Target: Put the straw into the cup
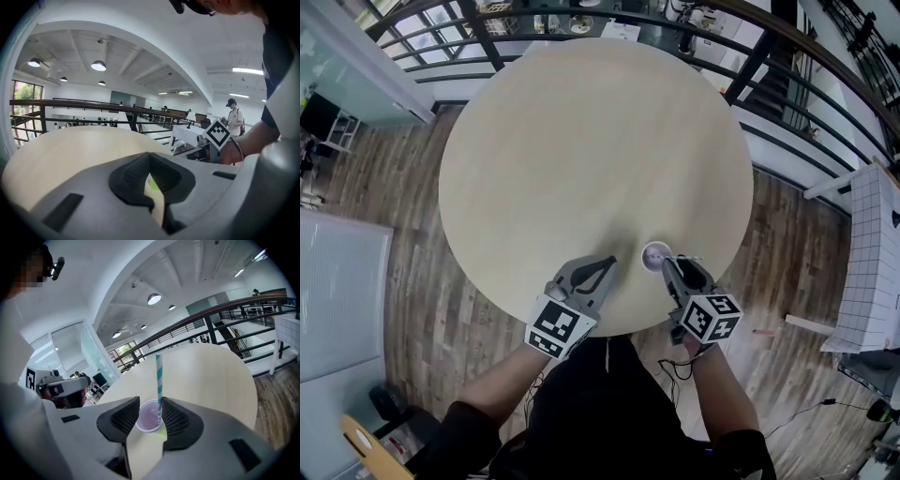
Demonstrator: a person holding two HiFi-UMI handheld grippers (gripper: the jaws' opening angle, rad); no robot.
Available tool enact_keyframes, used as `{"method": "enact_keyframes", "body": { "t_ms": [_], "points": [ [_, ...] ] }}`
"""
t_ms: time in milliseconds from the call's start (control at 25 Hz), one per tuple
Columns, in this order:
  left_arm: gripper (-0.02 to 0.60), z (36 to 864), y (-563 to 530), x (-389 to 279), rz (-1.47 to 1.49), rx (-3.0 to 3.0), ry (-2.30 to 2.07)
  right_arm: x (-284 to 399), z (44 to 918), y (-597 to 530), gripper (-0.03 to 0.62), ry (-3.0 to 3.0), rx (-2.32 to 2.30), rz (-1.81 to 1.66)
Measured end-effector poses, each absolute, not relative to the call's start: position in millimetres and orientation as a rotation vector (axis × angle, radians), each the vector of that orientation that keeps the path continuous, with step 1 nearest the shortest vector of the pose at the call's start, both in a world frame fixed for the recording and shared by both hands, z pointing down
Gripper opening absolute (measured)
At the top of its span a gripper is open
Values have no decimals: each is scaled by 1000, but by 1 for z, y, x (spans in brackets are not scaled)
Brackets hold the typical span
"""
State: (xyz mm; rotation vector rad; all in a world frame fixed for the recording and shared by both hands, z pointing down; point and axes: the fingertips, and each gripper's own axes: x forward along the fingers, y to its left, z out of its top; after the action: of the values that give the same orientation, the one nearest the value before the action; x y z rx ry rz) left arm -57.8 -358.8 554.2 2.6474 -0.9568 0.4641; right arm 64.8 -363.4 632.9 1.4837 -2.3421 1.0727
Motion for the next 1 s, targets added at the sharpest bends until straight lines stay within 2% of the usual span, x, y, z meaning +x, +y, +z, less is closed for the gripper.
{"method": "enact_keyframes", "body": {
  "t_ms": [280, 640, 1000],
  "points": [
    [6, 529, -351, -59, 446, 2711, -987, 84, 633, -348, 181, -2280, 1552, 1164],
    [6, 504, -342, -68, 419, 2757, -1008, 106, 633, -323, 186, -2172, 1692, 1331],
    [6, 459, -321, -69, 319, 2813, -984, 120, 543, -302, 184, -2276, 1853, 1212]
  ]
}}
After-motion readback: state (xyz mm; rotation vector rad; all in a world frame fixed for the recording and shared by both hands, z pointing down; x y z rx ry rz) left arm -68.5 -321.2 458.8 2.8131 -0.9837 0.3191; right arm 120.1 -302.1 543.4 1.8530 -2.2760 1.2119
